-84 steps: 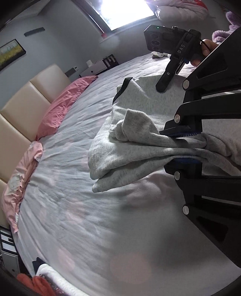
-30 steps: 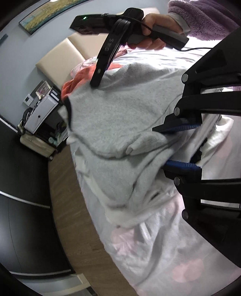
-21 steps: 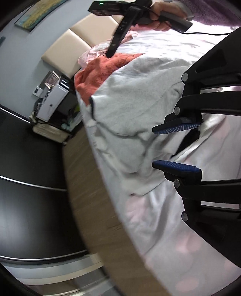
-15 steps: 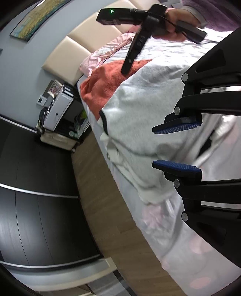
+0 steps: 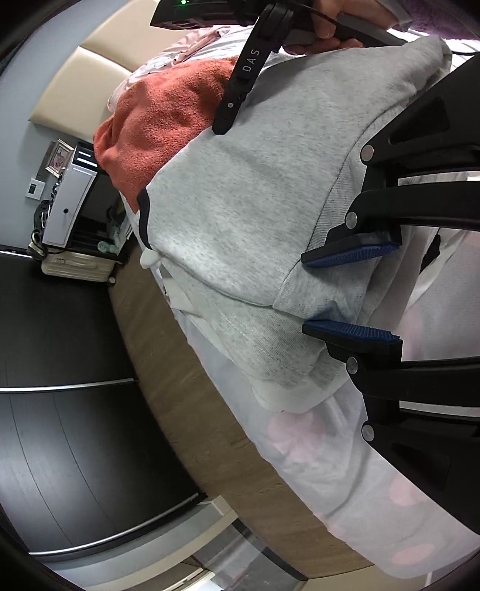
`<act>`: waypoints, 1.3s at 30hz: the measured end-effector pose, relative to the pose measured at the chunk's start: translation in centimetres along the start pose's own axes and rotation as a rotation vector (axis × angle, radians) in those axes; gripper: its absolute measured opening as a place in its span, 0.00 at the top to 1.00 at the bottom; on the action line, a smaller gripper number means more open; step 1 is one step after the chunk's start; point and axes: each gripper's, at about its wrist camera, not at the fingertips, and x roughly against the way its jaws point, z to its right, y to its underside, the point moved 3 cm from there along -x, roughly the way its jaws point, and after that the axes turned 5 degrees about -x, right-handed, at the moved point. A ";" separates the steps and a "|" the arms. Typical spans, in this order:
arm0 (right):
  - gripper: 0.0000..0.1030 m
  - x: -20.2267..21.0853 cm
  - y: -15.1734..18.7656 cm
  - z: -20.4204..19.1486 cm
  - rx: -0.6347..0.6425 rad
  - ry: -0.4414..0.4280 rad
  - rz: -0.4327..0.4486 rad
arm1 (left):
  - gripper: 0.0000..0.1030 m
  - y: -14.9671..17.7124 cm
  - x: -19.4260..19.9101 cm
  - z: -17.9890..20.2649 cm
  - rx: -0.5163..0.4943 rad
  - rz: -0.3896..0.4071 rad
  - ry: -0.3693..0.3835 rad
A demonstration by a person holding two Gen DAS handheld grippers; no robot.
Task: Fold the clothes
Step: 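Release the shirt on the stack and pull both tools back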
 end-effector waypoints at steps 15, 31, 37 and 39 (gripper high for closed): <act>0.79 7.5 -0.8 -1.4 -0.038 0.052 -0.054 | 0.68 0.9 5.8 1.2 -0.039 0.039 -0.023; 0.49 27.2 6.6 -8.2 -0.040 0.127 0.163 | 0.38 4.0 24.3 6.2 -0.181 0.337 -0.109; 0.49 31.3 12.0 -11.2 0.011 0.178 0.177 | 0.24 7.0 27.4 7.6 -0.177 0.359 -0.151; 0.49 32.0 13.6 -11.8 0.015 0.182 0.183 | 0.24 8.1 27.8 7.8 -0.174 0.348 -0.150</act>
